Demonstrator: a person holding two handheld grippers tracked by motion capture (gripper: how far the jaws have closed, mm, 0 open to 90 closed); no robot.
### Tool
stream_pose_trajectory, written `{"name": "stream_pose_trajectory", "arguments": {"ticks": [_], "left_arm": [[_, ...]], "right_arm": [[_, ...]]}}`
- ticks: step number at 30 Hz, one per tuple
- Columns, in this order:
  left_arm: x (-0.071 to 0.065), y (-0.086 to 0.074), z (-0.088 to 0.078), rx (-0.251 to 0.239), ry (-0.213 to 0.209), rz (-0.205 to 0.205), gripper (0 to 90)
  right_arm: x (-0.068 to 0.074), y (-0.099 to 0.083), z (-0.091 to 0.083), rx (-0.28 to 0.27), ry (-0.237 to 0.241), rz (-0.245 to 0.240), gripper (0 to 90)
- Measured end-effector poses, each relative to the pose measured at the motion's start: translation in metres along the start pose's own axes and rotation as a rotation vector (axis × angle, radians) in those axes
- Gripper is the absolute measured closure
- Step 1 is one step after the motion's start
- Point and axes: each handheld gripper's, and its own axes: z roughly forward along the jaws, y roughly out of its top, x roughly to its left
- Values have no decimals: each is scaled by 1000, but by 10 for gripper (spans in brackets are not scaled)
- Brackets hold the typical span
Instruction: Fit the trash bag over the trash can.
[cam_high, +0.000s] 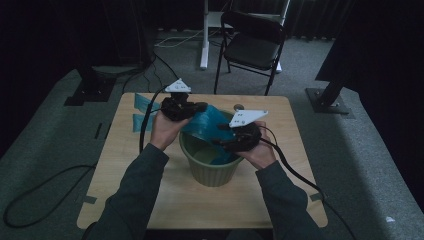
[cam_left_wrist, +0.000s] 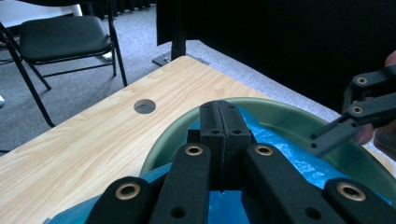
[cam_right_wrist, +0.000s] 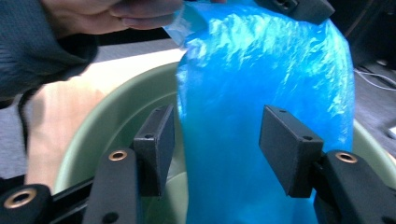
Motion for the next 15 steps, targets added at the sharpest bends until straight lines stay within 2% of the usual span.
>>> {"name": "stream_pose_trajectory", "arguments": {"ticks": [2,7,9,10,11,15], "left_arm": [[-1,0,0,0,-4,0,896],[-2,0,-2,6,-12,9,896],[-2,0,-2,9,-15,10,896],[-2,0,-2,9,-15,10,896],[-2,-1,-2,8,-18,12,895],[-3,-1,-3,15,-24,18,895]], "right_arm": [[-1,0,1,10,-28,8,513],[-11,-1,-1,38,-106,57,756],[-14,-1,-3,49,-127,62,835],[-14,-1,-3,49,-127,62,835],[-17,-1,-6,46,-152,71,892],[-19,-1,-10,45,-164,77,895]]}}
